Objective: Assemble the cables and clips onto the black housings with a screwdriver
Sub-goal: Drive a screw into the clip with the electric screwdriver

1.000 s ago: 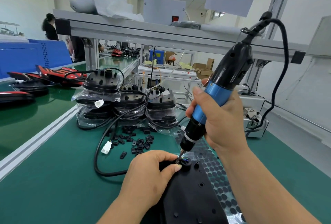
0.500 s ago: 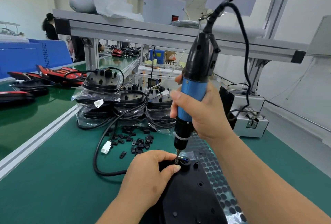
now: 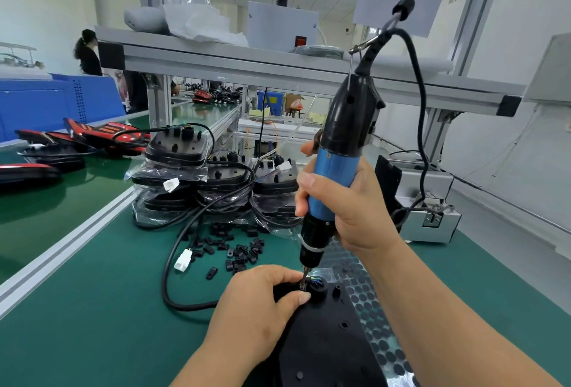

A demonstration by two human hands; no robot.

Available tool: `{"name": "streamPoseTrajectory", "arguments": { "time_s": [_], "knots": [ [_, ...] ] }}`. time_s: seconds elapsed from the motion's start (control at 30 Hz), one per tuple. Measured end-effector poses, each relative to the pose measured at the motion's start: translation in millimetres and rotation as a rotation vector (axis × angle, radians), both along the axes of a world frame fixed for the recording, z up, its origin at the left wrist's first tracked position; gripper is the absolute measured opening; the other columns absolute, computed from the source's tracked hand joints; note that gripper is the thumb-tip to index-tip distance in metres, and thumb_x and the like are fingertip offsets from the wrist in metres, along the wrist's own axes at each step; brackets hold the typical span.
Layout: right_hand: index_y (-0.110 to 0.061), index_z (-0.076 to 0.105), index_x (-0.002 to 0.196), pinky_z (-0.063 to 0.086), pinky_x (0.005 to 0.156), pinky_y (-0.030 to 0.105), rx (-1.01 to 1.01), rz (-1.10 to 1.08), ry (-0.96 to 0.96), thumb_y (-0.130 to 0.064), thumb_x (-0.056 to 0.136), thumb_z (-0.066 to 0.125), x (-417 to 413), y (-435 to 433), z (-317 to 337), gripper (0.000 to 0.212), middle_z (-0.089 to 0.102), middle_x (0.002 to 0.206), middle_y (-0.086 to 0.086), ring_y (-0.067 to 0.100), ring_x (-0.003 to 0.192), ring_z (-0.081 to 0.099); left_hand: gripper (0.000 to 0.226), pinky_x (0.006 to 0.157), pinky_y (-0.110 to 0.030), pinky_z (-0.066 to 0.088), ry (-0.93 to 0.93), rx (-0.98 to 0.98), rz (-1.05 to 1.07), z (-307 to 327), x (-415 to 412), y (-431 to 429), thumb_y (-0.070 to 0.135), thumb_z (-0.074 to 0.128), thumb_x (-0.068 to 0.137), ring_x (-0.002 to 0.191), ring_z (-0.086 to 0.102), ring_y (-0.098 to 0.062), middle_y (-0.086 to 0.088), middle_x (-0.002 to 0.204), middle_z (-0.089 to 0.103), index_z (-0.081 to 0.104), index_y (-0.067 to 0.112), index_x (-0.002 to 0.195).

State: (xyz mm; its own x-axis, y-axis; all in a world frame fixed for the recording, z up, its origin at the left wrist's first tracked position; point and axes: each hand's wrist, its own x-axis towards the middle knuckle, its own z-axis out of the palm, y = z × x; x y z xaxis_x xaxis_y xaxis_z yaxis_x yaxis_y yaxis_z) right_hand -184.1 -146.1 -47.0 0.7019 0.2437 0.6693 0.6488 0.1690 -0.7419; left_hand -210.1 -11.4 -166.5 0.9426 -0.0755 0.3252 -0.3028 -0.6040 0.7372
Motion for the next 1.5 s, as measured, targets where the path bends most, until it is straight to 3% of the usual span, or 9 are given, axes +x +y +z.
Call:
{"name": "streamPoseTrajectory", "arguments": {
  "time_s": [0.17, 0.4, 0.63, 0.83, 0.93, 1.1, 1.2, 1.37, 1.5],
  "knots": [
    [-0.011, 0.052, 0.106, 0.049, 0.057, 0.031, 0.021, 0.006, 0.017, -0.002, 0.079, 0.061, 2, -2, 1, 0.03, 0.056, 0.062, 0.002, 0.02, 0.05, 0.056, 0.023, 0.083, -0.009, 0.039, 0.009, 0.002, -0.007, 1, -1, 0, 0.052, 0.073, 0.074, 0.091, 0.049, 0.019, 0.041, 0.087, 0.054, 0.062, 0.051, 0.094],
    [-0.011, 0.052, 0.106, 0.049, 0.057, 0.033, 0.017, -0.003, 0.025, -0.002, 0.078, 0.061, 3, -3, 1, 0.03, 0.056, 0.061, 0.004, 0.021, 0.05, 0.055, 0.034, 0.095, -0.022, 0.046, -0.043, 0.092, 0.006, 2, -2, 0, 0.057, 0.067, 0.078, 0.105, 0.052, 0.009, 0.037, 0.098, 0.055, 0.062, 0.047, 0.11],
    [-0.011, 0.052, 0.1, 0.049, 0.056, 0.031, 0.015, 0.007, 0.022, 0.0, 0.077, 0.06, 3, 0, 1, 0.027, 0.055, 0.062, 0.003, 0.02, 0.048, 0.055, 0.037, 0.097, -0.021, 0.045, -0.02, 0.112, 0.013, 5, -3, 1, 0.059, 0.066, 0.077, 0.11, 0.051, 0.008, 0.038, 0.096, 0.051, 0.062, 0.047, 0.112],
    [-0.008, 0.048, 0.092, 0.049, 0.055, 0.032, 0.015, 0.033, 0.031, 0.001, 0.076, 0.059, 4, 0, 0, 0.021, 0.054, 0.063, 0.003, 0.02, 0.046, 0.054, 0.038, 0.1, -0.025, 0.045, 0.016, 0.107, 0.014, 7, -2, 1, 0.057, 0.068, 0.077, 0.113, 0.051, 0.004, 0.032, 0.111, 0.058, 0.063, 0.045, 0.113],
    [-0.008, 0.048, 0.093, 0.048, 0.053, 0.03, -0.007, 0.049, 0.03, 0.001, 0.076, 0.059, 4, 1, 0, 0.022, 0.054, 0.061, 0.002, 0.02, 0.046, 0.053, 0.038, 0.098, -0.023, 0.044, 0.026, 0.112, 0.008, 7, -2, 2, 0.057, 0.068, 0.077, 0.112, 0.051, 0.003, 0.035, 0.1, 0.053, 0.063, 0.044, 0.112],
    [-0.009, 0.051, 0.101, 0.048, 0.055, 0.03, -0.014, 0.05, 0.019, 0.003, 0.075, 0.058, 2, 3, -1, 0.029, 0.054, 0.063, 0.004, 0.02, 0.047, 0.053, 0.039, 0.098, -0.023, 0.044, 0.012, 0.121, 0.003, 8, -3, 1, 0.057, 0.068, 0.077, 0.112, 0.051, 0.004, 0.032, 0.11, 0.058, 0.063, 0.043, 0.113],
    [-0.01, 0.051, 0.103, 0.048, 0.055, 0.03, -0.012, 0.045, 0.017, 0.002, 0.075, 0.059, 3, 2, -1, 0.031, 0.054, 0.063, 0.003, 0.02, 0.048, 0.053, 0.039, 0.098, -0.022, 0.044, 0.022, 0.118, -0.022, 9, -2, 3, 0.056, 0.069, 0.076, 0.11, 0.051, 0.007, 0.035, 0.103, 0.055, 0.063, 0.044, 0.113],
    [-0.012, 0.052, 0.103, 0.049, 0.056, 0.029, -0.015, 0.035, 0.01, 0.003, 0.076, 0.059, 4, 1, -1, 0.031, 0.054, 0.063, 0.002, 0.019, 0.047, 0.054, 0.046, 0.089, -0.007, 0.039, 0.051, 0.068, -0.139, 9, -3, 9, 0.051, 0.073, 0.073, 0.105, 0.048, 0.021, 0.041, 0.102, 0.053, 0.059, 0.046, 0.116],
    [-0.013, 0.052, 0.104, 0.049, 0.056, 0.029, -0.028, 0.035, 0.013, 0.002, 0.077, 0.059, 6, 3, -1, 0.031, 0.055, 0.064, 0.002, 0.019, 0.048, 0.055, 0.032, 0.079, -0.001, 0.035, 0.051, 0.07, -0.163, 11, -3, 9, 0.048, 0.074, 0.074, 0.099, 0.046, 0.025, 0.04, 0.1, 0.055, 0.054, 0.056, 0.098]
  ]
}}
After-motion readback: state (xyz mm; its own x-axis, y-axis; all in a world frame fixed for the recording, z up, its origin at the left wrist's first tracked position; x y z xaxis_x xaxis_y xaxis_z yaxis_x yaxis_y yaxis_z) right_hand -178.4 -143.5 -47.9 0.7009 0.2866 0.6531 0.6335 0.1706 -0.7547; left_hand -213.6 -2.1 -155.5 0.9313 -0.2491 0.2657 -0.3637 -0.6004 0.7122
